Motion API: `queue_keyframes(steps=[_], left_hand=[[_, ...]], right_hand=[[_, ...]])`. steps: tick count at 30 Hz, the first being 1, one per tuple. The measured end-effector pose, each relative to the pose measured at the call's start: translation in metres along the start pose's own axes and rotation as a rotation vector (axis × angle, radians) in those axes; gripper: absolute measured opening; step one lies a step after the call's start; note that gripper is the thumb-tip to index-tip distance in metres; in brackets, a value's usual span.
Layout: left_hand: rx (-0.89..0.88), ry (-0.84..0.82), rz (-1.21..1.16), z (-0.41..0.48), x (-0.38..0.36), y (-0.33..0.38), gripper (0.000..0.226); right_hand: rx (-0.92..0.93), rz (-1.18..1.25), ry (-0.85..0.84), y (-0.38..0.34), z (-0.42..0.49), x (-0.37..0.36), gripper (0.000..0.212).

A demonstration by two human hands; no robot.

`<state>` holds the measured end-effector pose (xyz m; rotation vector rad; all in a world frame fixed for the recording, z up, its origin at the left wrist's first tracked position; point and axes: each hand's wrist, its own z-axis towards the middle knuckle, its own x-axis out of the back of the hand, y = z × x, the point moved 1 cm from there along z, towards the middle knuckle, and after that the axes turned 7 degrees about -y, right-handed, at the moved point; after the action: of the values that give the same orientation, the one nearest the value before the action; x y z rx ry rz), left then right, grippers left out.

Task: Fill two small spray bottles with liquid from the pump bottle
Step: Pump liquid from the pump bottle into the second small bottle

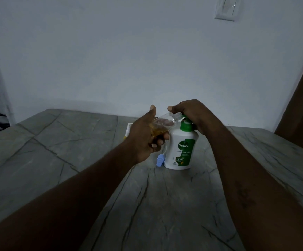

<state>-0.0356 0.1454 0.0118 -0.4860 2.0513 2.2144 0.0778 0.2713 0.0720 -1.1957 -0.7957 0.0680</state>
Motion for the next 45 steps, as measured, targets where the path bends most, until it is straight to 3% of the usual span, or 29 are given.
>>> queue_keyframes(steps=[4,12,24,29,36,45], left_hand=[[0.003,0.007,-0.012,-0.0002,0.0002,0.0003,0.073],[-0.018,-0.023,-0.016,-0.0018,-0.0008,0.0034,0.072],[-0.014,-0.016,-0.018,-0.0019,0.0007,0.0020,0.071],[-0.015,-0.013,-0.015,-0.0013,0.0011,0.0027,0.072],[-0.027,-0.037,-0.011,-0.0019,0.0001,0.0037,0.074],[-0.025,-0.025,-0.016,-0.0013,-0.0009,0.0019,0.072]], right_hand=[[0.019,0.004,0.010,-0.0001,0.0001,0.0006,0.021],[0.100,-0.103,0.060,-0.0055,0.0016,0.0061,0.029],[-0.046,0.025,-0.013,0.0002,0.0004,0.0003,0.031],[-0.024,0.018,-0.010,-0.0015,-0.0009,0.0009,0.021],[0.083,-0.083,0.069,-0.0065,0.0012,0.0071,0.029],[-0.018,0.000,0.006,0.0001,0.0032,0.0049,0.022]])
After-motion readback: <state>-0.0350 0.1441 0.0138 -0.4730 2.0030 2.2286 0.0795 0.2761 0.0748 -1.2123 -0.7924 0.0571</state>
